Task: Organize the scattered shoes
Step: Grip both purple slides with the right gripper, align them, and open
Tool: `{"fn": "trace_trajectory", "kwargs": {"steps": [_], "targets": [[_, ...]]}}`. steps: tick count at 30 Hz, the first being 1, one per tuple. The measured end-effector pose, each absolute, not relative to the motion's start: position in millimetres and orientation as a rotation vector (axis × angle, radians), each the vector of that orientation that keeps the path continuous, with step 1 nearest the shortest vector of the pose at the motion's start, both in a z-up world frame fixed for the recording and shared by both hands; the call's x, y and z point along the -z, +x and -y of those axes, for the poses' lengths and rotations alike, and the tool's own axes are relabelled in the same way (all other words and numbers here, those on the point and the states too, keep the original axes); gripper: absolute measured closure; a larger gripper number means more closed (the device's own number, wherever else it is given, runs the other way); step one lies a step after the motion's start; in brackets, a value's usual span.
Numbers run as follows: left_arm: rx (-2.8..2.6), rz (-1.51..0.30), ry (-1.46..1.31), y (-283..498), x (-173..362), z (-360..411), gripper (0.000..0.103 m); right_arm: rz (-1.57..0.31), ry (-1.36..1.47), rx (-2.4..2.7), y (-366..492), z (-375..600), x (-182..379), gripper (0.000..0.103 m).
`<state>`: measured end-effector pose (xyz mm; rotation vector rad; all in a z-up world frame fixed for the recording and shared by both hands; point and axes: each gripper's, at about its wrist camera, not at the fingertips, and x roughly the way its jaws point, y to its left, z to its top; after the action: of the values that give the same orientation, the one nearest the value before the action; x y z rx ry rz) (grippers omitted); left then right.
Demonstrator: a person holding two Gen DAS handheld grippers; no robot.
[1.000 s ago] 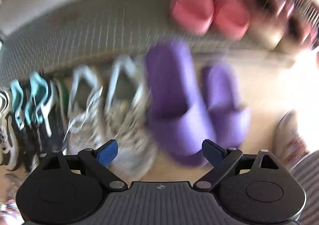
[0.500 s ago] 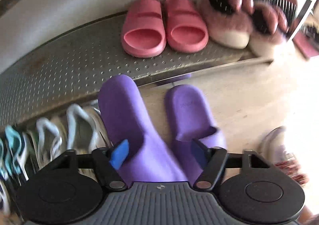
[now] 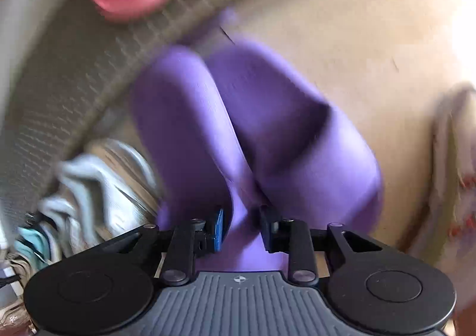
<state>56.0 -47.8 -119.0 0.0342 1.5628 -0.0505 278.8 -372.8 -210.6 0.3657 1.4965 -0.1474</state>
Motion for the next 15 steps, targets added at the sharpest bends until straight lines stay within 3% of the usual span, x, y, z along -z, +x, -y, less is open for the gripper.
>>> {"fn": "trace_trajectory", "kwargs": {"steps": [2, 4, 6, 8, 9, 10, 15], "targets": [[0.039, -1.567, 0.038, 56, 121, 47, 0.013, -1.504, 0.196, 0.149, 284, 351, 217, 0.074], [0.03, -1.566, 0.032, 60, 121, 46, 0.013, -1.497, 0.055, 0.164, 287, 332, 225, 0.064], [0.016, -1.554, 0.026, 69, 118, 41, 0.013, -1.477, -0.021, 0.193, 285, 319, 228, 0.063], [-0.03, -1.524, 0.007, 82, 111, 28, 0.012, -1.448, -0.032, 0.197, 281, 314, 219, 0.046], [-0.054, -1.509, -0.003, 89, 107, 21, 0.013, -1.422, -0.024, 0.186, 277, 313, 208, 0.026], [-0.102, -1.48, -0.031, 104, 100, 8, 0.012, -1.395, -0.016, 0.174, 272, 312, 198, 0.017], [-0.251, -1.414, -0.135, 111, 84, -34, 0.012, -1.363, 0.061, 0.115, 233, 316, 115, 0.014]]}}
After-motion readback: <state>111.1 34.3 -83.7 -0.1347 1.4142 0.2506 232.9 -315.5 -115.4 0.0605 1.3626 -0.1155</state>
